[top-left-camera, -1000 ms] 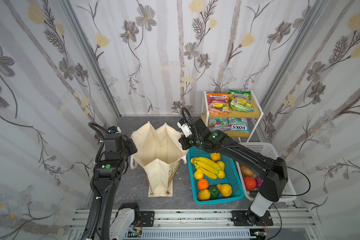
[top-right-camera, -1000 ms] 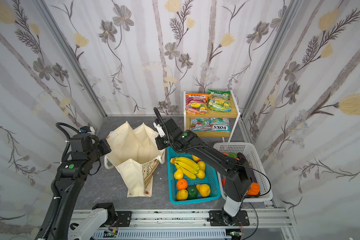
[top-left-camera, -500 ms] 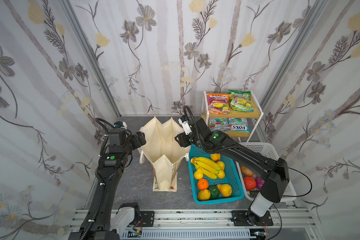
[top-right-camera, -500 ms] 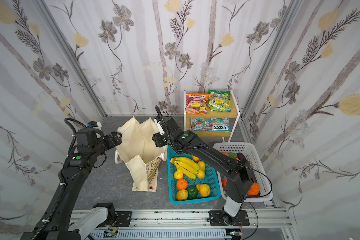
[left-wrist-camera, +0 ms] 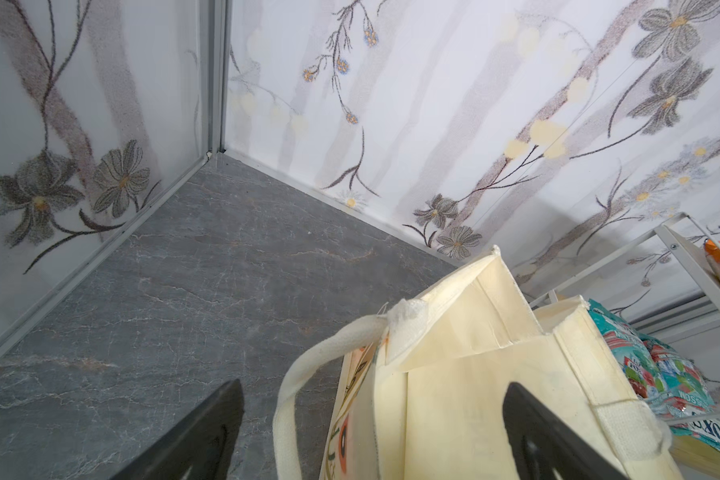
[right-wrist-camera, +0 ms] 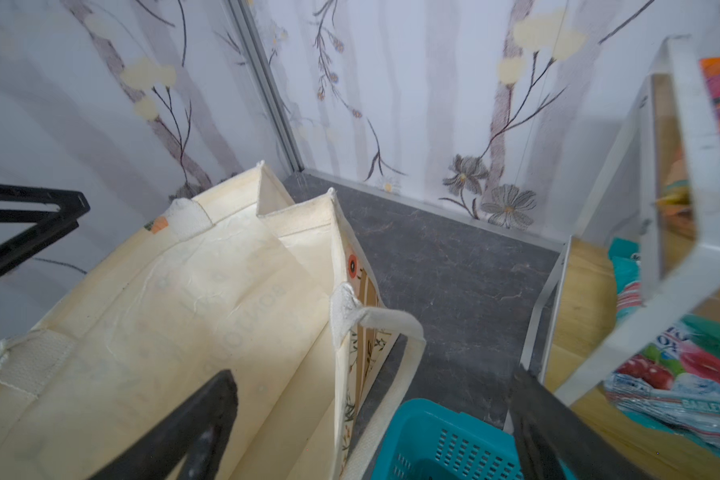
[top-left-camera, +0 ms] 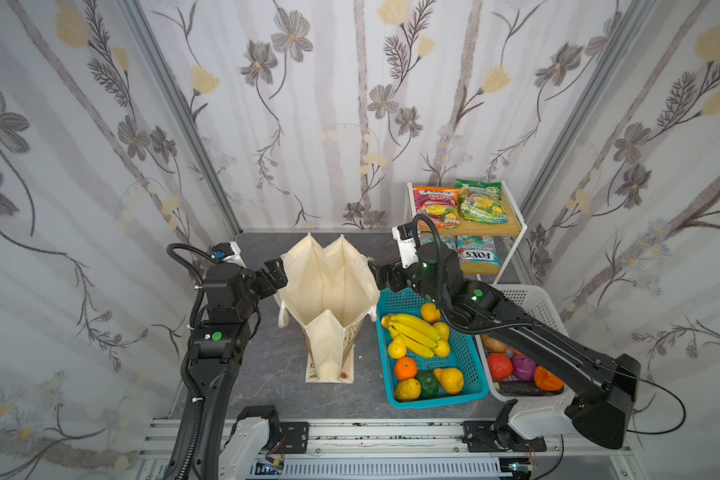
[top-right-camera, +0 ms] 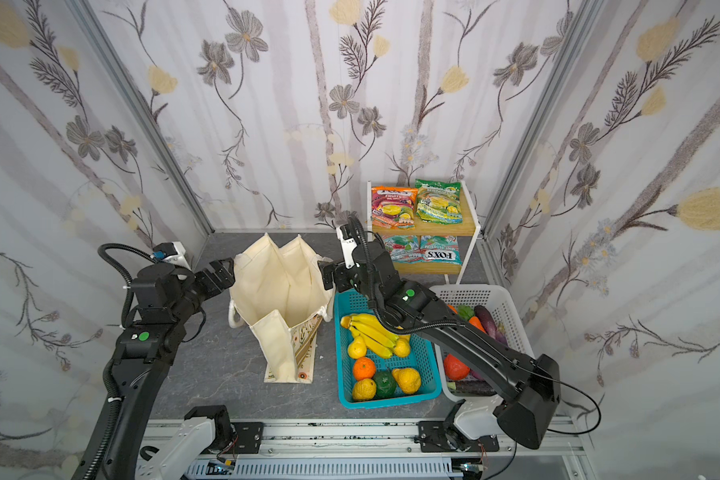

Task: Place the food into the grocery bag and tie it
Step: 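Release the bag rim and move the right gripper over the teal fruit basket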

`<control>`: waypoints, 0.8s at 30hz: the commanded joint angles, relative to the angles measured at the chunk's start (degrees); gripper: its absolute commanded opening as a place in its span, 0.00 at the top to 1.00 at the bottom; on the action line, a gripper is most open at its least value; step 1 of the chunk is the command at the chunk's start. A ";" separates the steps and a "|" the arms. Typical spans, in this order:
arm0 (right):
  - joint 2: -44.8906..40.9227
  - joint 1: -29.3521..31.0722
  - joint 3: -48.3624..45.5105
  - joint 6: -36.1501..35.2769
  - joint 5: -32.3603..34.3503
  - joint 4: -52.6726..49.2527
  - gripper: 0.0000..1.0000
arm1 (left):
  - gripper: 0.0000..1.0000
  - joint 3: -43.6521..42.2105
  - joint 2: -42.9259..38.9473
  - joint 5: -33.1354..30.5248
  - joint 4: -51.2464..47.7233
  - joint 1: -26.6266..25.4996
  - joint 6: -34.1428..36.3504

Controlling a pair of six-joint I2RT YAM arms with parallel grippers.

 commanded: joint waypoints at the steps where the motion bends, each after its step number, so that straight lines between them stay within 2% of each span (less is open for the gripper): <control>1: -5.29 -0.02 -5.38 -3.40 2.20 10.67 0.00 | 0.00 -1.49 -0.79 2.57 5.48 -0.01 3.23; 4: -10.22 -0.94 -10.15 -2.46 0.08 13.46 0.00 | 0.00 -1.66 0.23 6.08 7.09 -0.03 1.92; 7: -12.76 -1.43 -12.40 0.55 -0.06 9.94 0.00 | 0.00 -2.05 1.02 7.63 8.82 0.04 0.92; 8: -13.33 -3.33 -13.21 1.59 0.03 8.28 0.00 | 0.00 -2.53 0.72 7.60 9.66 0.02 1.89; 11: -15.04 -4.22 -17.07 2.98 -0.47 5.15 0.00 | 0.00 -3.56 -0.80 5.30 10.45 0.04 3.34; 15: -16.94 -5.25 -22.38 4.72 -1.47 2.76 0.00 | 0.00 -3.71 -4.05 -1.69 8.91 0.04 2.36; 18: -17.40 -5.99 -24.96 6.24 -3.83 -0.02 0.00 | 0.00 1.02 -4.47 -4.75 3.22 0.02 2.36; 21: -17.94 -5.97 -27.08 7.45 -5.75 -2.27 0.00 | 0.00 6.77 -3.14 -0.71 -3.64 -0.05 3.50; 24: -17.80 -5.79 -28.39 9.16 -8.69 -4.78 0.01 | 0.00 8.30 -3.72 7.47 -7.03 -0.54 2.01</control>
